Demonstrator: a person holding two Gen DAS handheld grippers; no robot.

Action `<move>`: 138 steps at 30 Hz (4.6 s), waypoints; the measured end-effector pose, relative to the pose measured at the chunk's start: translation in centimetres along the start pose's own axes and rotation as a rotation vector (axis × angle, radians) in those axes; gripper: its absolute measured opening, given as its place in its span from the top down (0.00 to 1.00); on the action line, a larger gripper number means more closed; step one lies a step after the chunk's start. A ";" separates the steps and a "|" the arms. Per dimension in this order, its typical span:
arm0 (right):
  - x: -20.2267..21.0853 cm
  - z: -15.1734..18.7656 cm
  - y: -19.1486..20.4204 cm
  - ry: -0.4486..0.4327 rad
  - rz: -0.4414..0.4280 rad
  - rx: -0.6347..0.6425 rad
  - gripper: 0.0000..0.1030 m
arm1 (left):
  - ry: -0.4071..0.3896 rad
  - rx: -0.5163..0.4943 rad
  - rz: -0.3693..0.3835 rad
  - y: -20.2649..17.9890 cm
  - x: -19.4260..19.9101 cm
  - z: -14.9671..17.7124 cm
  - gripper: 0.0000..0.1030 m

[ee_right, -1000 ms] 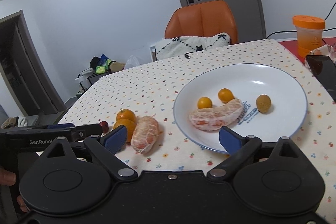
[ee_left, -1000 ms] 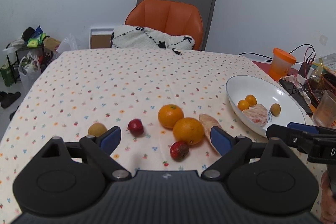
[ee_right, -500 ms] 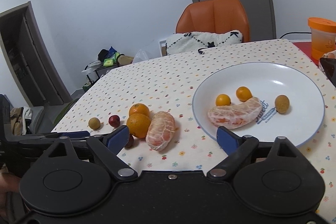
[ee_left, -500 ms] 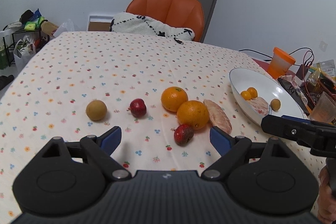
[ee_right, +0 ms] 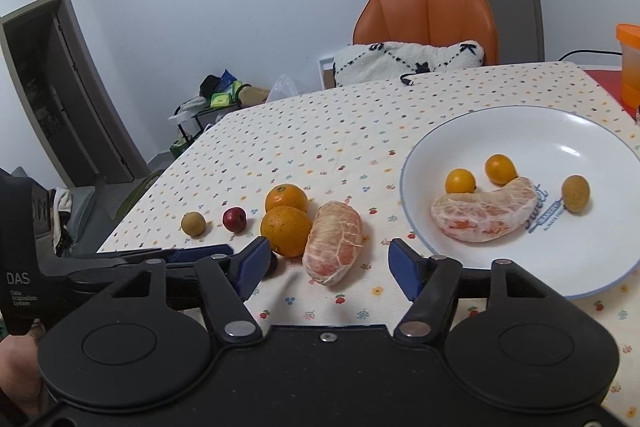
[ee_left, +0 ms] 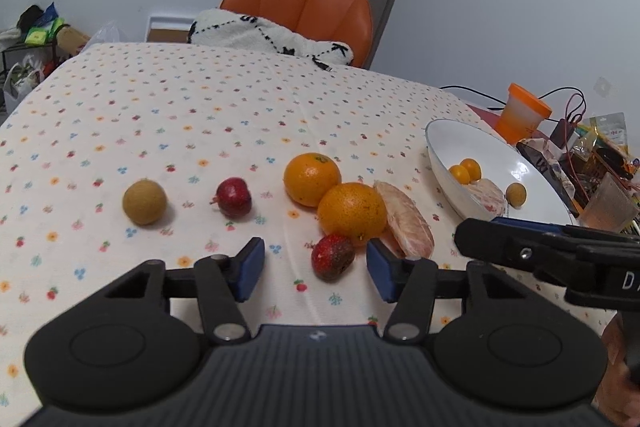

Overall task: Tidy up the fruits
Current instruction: 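Grasp the red plum with the left gripper while the right grasps a small orange, then carry the orange over the white plate and open the right gripper while the left carries the plum, then lower the red plum onto the plate and open the left gripper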

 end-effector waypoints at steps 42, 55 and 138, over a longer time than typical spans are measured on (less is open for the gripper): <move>-5.6 1.6 5.0 0.083 -0.080 0.049 0.61 | -0.039 0.002 -0.058 4.9 3.7 -2.6 0.79; -2.8 0.1 4.0 0.028 -0.076 0.031 0.63 | -0.054 -0.001 -0.032 3.4 3.5 -3.0 0.79; 5.6 -1.4 -8.2 -0.092 0.206 -0.058 0.47 | -0.083 -0.035 -0.003 -7.9 -0.6 -3.2 0.18</move>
Point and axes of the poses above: each gripper's, at about its wrist camera, not at the fingertips, and x roughly against the way its jaws point, y to its left, z to its underside, the point moved 8 cm from there along -x, roughly the way its jaws point, and after that the axes turned 15 degrees about -y, right-handed, at the moved point
